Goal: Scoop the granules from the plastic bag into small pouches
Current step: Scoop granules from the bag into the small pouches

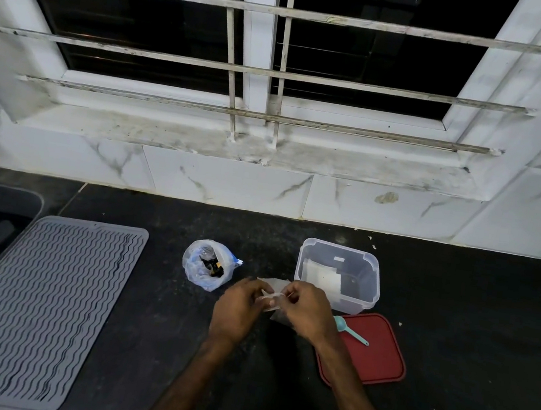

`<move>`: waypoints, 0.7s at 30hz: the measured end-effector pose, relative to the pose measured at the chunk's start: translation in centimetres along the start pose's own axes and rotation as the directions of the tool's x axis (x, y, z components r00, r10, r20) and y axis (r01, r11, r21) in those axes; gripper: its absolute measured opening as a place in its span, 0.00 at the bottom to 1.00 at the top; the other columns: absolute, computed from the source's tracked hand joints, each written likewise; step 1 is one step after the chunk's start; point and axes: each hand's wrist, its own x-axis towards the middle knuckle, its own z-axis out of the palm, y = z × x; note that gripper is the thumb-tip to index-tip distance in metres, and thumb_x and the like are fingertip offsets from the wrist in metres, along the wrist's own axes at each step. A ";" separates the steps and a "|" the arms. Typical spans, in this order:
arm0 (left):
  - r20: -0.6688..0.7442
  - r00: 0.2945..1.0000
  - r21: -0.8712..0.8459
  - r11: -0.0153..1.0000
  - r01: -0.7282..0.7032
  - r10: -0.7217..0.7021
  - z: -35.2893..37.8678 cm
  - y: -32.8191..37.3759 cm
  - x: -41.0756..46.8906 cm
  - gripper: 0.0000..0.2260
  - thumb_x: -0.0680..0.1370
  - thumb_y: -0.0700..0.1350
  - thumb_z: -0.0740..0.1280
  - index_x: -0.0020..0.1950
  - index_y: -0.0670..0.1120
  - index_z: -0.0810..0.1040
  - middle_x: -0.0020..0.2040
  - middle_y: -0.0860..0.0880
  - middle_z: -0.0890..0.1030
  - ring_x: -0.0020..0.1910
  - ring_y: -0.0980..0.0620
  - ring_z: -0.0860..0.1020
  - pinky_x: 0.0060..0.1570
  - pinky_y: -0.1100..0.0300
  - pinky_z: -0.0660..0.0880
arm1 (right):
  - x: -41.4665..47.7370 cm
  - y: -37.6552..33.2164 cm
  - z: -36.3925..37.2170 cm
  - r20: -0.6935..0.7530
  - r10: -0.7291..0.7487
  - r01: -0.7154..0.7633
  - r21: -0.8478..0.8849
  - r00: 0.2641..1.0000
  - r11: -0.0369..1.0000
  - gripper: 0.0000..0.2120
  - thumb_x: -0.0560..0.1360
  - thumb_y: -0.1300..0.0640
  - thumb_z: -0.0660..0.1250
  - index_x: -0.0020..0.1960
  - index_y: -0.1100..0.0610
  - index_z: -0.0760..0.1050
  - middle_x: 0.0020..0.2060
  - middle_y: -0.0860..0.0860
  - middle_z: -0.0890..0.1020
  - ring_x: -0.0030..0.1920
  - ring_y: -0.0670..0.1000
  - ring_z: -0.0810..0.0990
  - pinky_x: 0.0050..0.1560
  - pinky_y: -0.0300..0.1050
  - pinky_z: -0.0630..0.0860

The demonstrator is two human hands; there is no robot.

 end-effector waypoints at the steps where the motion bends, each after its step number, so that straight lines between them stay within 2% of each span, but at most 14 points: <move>1: -0.008 1.000 0.139 0.990 -0.019 0.020 -0.1 0.1 0.0 0.06 0.77 0.52 0.68 0.53 0.55 0.80 0.45 0.59 0.75 0.45 0.57 0.77 0.41 0.61 0.73 | -0.1 -0.1 0.1 0.009 -0.011 0.012 -0.036 1.000 0.999 0.03 0.76 0.54 0.70 0.48 0.53 0.80 0.40 0.46 0.82 0.38 0.44 0.80 0.49 0.41 0.80; 3: -0.041 0.999 0.282 0.959 0.006 0.005 0.1 0.4 0.0 0.07 0.79 0.50 0.63 0.54 0.52 0.79 0.50 0.55 0.75 0.51 0.54 0.77 0.43 0.57 0.75 | -0.1 -0.5 0.3 0.009 -0.015 0.016 -0.098 1.000 0.995 0.05 0.76 0.51 0.70 0.47 0.52 0.80 0.39 0.47 0.83 0.37 0.44 0.80 0.46 0.40 0.79; 7: -0.060 0.997 0.364 0.929 0.061 -0.042 0.6 1.0 0.1 0.09 0.80 0.47 0.60 0.58 0.48 0.74 0.58 0.50 0.73 0.59 0.50 0.73 0.45 0.54 0.74 | -0.2 -1.5 0.1 -0.060 -0.009 -0.004 -0.214 0.998 0.977 0.07 0.77 0.49 0.68 0.51 0.51 0.78 0.44 0.48 0.83 0.40 0.44 0.79 0.46 0.38 0.77; 10: -0.031 0.999 0.257 0.966 0.030 -0.023 0.6 1.2 0.3 0.09 0.79 0.45 0.64 0.59 0.48 0.73 0.58 0.50 0.76 0.55 0.51 0.76 0.46 0.55 0.74 | -0.5 -1.6 0.4 -0.136 -0.021 -0.005 -0.188 0.991 0.982 0.09 0.77 0.50 0.67 0.55 0.51 0.76 0.48 0.48 0.83 0.44 0.46 0.81 0.47 0.39 0.77; 13: -0.007 0.999 0.148 0.988 0.034 -0.033 0.8 1.5 0.2 0.07 0.79 0.48 0.65 0.56 0.49 0.74 0.55 0.50 0.78 0.50 0.50 0.79 0.48 0.53 0.76 | -0.6 -1.5 0.9 -0.122 0.021 -0.033 -0.101 0.992 0.994 0.11 0.77 0.50 0.67 0.57 0.51 0.73 0.50 0.49 0.83 0.48 0.48 0.82 0.50 0.43 0.79; 17: 0.034 0.999 0.254 0.967 0.020 -0.030 1.1 1.2 0.3 0.07 0.80 0.51 0.63 0.54 0.50 0.71 0.51 0.49 0.82 0.48 0.48 0.81 0.47 0.51 0.77 | -0.7 -1.5 1.4 -0.038 -0.004 0.001 -0.097 0.999 0.995 0.17 0.75 0.56 0.70 0.61 0.52 0.70 0.54 0.51 0.82 0.52 0.50 0.81 0.54 0.47 0.79; 21: -0.027 0.996 0.414 0.906 0.093 -0.090 0.2 0.8 0.7 0.09 0.79 0.48 0.61 0.57 0.48 0.69 0.51 0.47 0.82 0.49 0.46 0.82 0.45 0.52 0.76 | -0.5 -1.7 1.2 -0.036 -0.018 0.010 -0.208 0.999 0.978 0.17 0.75 0.53 0.70 0.59 0.51 0.68 0.52 0.51 0.83 0.51 0.51 0.82 0.52 0.48 0.80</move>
